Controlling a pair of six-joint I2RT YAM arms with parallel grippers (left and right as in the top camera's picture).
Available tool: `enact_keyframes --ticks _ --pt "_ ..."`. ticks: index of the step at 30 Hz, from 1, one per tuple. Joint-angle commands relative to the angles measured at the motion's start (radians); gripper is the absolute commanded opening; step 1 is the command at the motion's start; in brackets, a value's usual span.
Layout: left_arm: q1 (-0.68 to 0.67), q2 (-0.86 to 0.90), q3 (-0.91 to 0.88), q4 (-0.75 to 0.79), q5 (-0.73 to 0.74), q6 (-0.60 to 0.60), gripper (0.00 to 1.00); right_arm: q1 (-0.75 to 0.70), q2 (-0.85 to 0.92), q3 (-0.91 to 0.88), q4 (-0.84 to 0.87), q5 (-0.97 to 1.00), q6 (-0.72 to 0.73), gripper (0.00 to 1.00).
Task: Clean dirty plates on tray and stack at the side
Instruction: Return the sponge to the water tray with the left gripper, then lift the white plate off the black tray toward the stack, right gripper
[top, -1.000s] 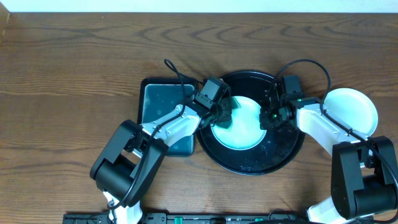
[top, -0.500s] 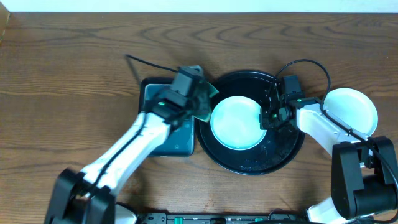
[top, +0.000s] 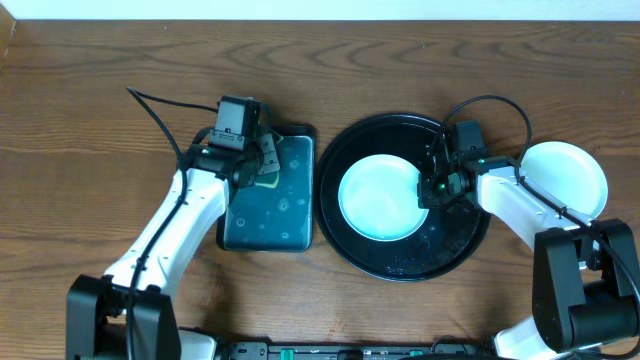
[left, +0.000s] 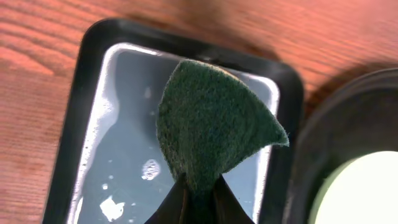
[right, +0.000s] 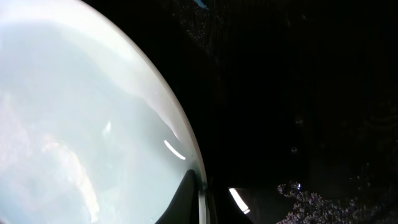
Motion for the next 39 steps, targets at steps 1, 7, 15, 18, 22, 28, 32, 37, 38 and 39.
enact_keyframes --ticks 1,7,15,18,22,28,32,37,38,39 --pt "0.009 0.050 -0.013 -0.004 -0.016 0.018 0.08 0.015 0.046 -0.036 -0.010 0.038 -0.012 0.02" --pt "0.009 0.165 -0.013 -0.002 -0.016 0.017 0.08 0.015 0.046 -0.036 -0.010 0.038 -0.012 0.02" --pt "0.008 0.283 -0.013 -0.006 -0.015 0.017 0.50 0.015 0.046 -0.036 -0.010 0.038 -0.012 0.02" --pt "0.008 0.282 -0.013 -0.012 -0.015 0.018 0.59 0.015 0.046 -0.036 -0.010 0.038 -0.012 0.02" --pt "0.008 0.251 -0.013 -0.013 -0.015 0.017 0.61 0.015 0.046 -0.036 -0.010 0.038 -0.012 0.02" --pt "0.008 0.148 -0.013 -0.025 -0.016 0.018 0.65 0.015 0.046 -0.036 -0.010 0.038 -0.012 0.02" --pt "0.008 0.076 -0.013 -0.055 -0.015 0.017 0.69 0.015 0.046 -0.036 -0.010 0.038 -0.012 0.02" --pt "0.007 0.053 -0.013 -0.081 0.003 0.017 0.68 0.015 0.046 -0.036 -0.009 0.038 -0.011 0.03" --pt "0.007 0.056 -0.013 -0.093 0.003 0.017 0.68 0.015 0.046 -0.036 -0.008 0.038 -0.011 0.03" --pt "0.007 0.059 -0.014 -0.106 0.003 0.017 0.68 0.016 0.046 -0.036 -0.005 0.038 -0.011 0.04"
